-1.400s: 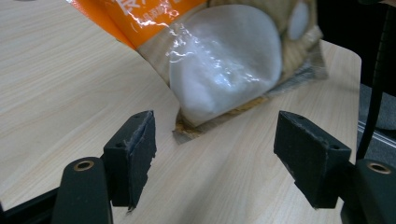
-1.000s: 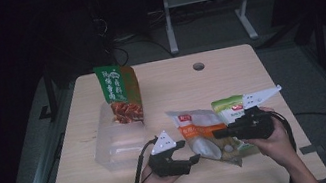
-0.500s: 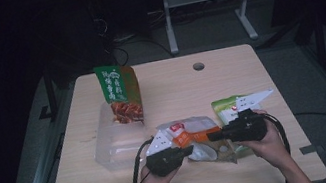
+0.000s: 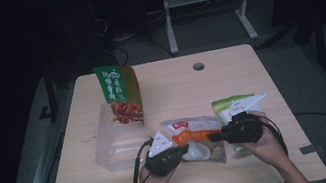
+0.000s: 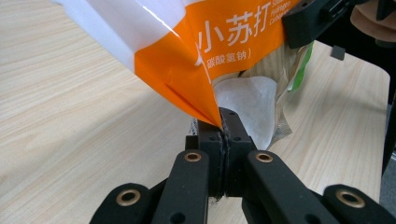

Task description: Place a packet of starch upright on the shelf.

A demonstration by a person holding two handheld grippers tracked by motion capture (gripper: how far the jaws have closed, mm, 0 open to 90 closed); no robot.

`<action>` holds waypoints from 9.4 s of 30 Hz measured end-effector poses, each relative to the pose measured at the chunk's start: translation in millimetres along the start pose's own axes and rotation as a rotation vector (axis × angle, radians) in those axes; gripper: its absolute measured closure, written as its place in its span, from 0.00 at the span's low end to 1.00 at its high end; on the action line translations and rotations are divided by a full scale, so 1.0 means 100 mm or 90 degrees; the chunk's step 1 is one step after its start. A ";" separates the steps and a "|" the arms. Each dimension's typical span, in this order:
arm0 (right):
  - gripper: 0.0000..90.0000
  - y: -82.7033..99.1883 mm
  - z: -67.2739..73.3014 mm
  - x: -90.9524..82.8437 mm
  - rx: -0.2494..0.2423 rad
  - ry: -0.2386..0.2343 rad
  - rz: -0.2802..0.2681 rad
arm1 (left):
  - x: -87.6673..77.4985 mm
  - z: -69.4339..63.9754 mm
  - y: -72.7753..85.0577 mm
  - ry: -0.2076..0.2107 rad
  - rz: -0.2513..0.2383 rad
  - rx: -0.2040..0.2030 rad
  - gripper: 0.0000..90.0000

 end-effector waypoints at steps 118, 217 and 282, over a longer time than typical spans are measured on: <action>1.00 -2.30 0.24 1.46 -0.107 -0.099 0.002 | -0.20 -0.26 0.17 0.055 0.014 0.085 0.43; 0.50 -0.70 -0.45 0.07 0.020 0.021 0.020 | -0.13 -0.21 0.12 0.027 0.021 0.082 0.38; 0.51 0.92 -0.95 -0.59 0.268 0.177 0.016 | -0.03 -0.24 0.09 0.034 0.038 0.082 0.36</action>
Point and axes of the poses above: each handheld gripper's, and its own axes: x roughly forward along the jaws, y roughly out of its underside, z roughly to its left, the point moved 2 cm from there along x, roughly forward along the jaws, and after that the axes turned 14 degrees about z, right-handed, at the moved point
